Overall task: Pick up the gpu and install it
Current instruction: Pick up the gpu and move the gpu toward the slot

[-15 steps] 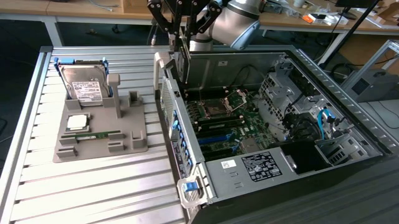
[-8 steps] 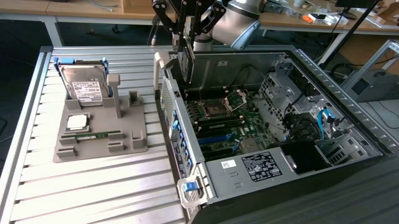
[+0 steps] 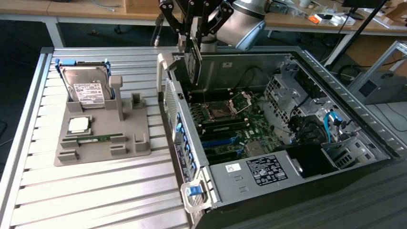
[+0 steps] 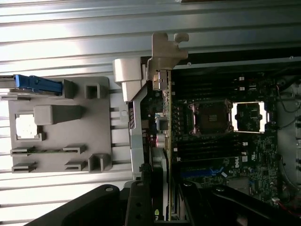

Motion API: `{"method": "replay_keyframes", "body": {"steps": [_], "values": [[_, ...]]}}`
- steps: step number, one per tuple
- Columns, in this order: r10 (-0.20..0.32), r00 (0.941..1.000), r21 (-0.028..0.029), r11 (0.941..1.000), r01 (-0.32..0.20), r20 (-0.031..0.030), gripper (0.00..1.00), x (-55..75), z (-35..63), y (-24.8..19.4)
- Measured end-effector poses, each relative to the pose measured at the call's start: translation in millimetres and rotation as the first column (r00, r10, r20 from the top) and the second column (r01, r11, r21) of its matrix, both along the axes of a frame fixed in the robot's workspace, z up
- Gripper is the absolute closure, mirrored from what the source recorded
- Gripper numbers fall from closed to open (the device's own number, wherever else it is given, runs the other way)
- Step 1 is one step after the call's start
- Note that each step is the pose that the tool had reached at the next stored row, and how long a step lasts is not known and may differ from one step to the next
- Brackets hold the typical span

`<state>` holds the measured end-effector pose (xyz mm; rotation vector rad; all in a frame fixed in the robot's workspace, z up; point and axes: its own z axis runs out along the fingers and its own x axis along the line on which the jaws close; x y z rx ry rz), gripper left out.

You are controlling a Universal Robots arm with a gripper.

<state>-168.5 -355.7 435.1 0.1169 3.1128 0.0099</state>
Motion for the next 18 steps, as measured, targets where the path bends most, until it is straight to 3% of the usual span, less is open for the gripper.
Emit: {"method": "replay_keyframes", "body": {"steps": [18], "values": [[0.000,1.0000,-0.0027,1.0000,0.000,0.0001,0.73,19.7,-0.5,-0.3]]}}
